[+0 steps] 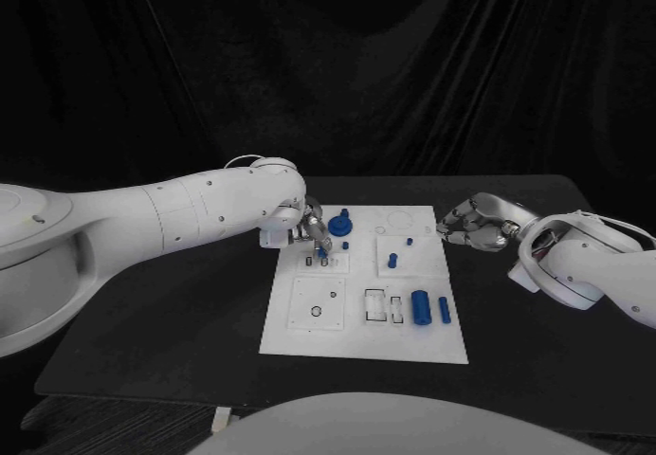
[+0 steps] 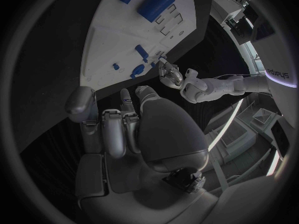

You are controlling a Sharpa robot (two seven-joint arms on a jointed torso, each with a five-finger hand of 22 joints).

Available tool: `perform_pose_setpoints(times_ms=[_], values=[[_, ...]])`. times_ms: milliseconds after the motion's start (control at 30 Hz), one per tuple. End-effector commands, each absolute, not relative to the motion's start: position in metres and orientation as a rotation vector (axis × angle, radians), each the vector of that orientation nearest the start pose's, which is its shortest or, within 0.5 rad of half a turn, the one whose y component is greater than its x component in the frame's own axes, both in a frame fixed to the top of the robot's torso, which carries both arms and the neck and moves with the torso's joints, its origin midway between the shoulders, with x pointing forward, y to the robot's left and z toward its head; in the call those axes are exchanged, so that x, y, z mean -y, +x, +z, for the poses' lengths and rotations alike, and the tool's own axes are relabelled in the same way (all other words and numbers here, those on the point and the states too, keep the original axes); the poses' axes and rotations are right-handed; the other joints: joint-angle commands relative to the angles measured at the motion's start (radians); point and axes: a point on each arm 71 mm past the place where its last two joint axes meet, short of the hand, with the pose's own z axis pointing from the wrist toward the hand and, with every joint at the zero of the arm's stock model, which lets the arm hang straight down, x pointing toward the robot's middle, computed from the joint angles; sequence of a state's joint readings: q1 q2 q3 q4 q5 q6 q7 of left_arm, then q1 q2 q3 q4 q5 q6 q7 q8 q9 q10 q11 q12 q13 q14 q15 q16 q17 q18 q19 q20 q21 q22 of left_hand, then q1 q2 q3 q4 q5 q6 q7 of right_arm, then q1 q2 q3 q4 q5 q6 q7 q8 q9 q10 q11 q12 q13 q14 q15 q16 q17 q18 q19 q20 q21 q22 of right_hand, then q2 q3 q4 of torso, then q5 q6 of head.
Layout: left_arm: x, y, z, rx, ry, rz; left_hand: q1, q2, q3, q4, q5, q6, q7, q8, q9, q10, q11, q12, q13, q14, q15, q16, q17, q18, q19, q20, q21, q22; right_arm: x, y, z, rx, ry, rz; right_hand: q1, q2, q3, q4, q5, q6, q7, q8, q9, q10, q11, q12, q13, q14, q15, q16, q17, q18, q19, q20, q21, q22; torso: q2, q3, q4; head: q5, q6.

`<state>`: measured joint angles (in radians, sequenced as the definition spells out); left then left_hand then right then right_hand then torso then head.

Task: Assemble the parts on the task board

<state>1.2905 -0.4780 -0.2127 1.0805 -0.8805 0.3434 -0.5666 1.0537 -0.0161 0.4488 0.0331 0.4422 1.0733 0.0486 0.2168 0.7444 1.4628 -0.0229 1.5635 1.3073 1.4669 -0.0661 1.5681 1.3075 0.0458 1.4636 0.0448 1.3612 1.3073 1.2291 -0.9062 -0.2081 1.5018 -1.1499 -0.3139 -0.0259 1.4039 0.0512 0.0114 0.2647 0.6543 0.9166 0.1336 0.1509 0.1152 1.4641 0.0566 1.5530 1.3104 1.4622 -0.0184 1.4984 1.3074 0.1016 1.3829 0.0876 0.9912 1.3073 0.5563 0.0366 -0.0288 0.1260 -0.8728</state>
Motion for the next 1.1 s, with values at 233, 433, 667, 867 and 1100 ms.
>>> perform_pose_setpoints(times_ms=[233,433,667,867,1100], values=[[-0.163,0.522,-0.267,-2.61,-0.171,-0.26,-0.001,0.016,0.054,-0.046,-0.002,-0.009,-0.002,0.001,0.002,0.103,-0.004,0.0,0.259,0.104,-0.008,0.003,0.263,0.002,0.0,-0.006,-0.002,0.2,0.244,0.468,-0.236,-1.878,0.089,0.695,0.01,0.003,0.005,0.001,0.006,0.006,0.001,0.0,-0.001,0.074,-0.004,-0.003,0.225,0.076,-0.001,-0.006,0.167,0.01,-0.007,-0.002,-0.005,0.114,-0.001,0.0002,0.0001,0.002,0.0],[-0.166,0.519,-0.266,-2.581,-0.2,-0.268,-0.008,0.018,0.054,-0.044,0.0,-0.008,-0.001,0.003,0.004,0.106,-0.003,0.004,0.261,0.104,-0.008,0.003,0.263,0.001,0.002,-0.006,0.001,0.201,0.244,0.468,-0.236,-1.88,0.09,0.693,0.01,0.003,0.005,0.001,0.006,0.006,0.001,0.0,-0.001,0.074,-0.004,-0.003,0.225,0.076,-0.001,-0.006,0.167,0.01,-0.007,-0.002,-0.005,0.114,-0.001,0.0003,0.0002,0.003,0.0],[-0.167,0.516,-0.265,-2.559,-0.22,-0.279,-0.014,0.021,0.055,-0.043,0.005,-0.004,-0.002,0.006,0.007,0.108,-0.004,0.007,0.264,0.104,-0.008,0.003,0.263,0.001,0.004,-0.006,0.004,0.202,0.244,0.468,-0.237,-1.881,0.09,0.692,0.01,0.003,0.005,0.001,0.006,0.006,0.001,0.0,-0.001,0.074,-0.004,-0.003,0.225,0.076,-0.001,-0.006,0.167,0.01,-0.007,-0.002,-0.005,0.114,-0.001,0.0005,0.0005,0.003,0.0],[-0.168,0.515,-0.266,-2.555,-0.226,-0.278,-0.016,0.022,0.056,-0.043,0.006,-0.003,-0.003,0.006,0.008,0.108,-0.004,0.007,0.264,0.104,-0.008,0.003,0.263,0.001,0.004,-0.006,0.005,0.202,0.244,0.468,-0.237,-1.882,0.09,0.692,0.012,0.001,0.009,0.001,0.005,0.006,0.002,0.0,-0.001,0.074,-0.003,-0.004,0.225,0.075,0.0,-0.007,0.166,0.01,-0.008,-0.001,-0.008,0.114,-0.001,0.0002,0.0003,0.003,0.0],[-0.168,0.514,-0.269,-2.575,-0.257,-0.293,-0.025,0.029,0.059,-0.039,0.006,-0.002,-0.003,0.007,0.01,0.106,-0.005,0.005,0.262,0.104,-0.009,0.003,0.263,0.002,0.002,-0.007,0.001,0.201,0.245,0.468,-0.237,-1.883,0.091,0.69,0.012,0.001,0.009,0.001,0.005,0.006,0.002,0.0,-0.001,0.074,-0.003,-0.004,0.225,0.075,0.0,-0.007,0.166,0.01,-0.008,-0.001,-0.008,0.114,-0.001,0.0006,0.0,0.002,0.0]])
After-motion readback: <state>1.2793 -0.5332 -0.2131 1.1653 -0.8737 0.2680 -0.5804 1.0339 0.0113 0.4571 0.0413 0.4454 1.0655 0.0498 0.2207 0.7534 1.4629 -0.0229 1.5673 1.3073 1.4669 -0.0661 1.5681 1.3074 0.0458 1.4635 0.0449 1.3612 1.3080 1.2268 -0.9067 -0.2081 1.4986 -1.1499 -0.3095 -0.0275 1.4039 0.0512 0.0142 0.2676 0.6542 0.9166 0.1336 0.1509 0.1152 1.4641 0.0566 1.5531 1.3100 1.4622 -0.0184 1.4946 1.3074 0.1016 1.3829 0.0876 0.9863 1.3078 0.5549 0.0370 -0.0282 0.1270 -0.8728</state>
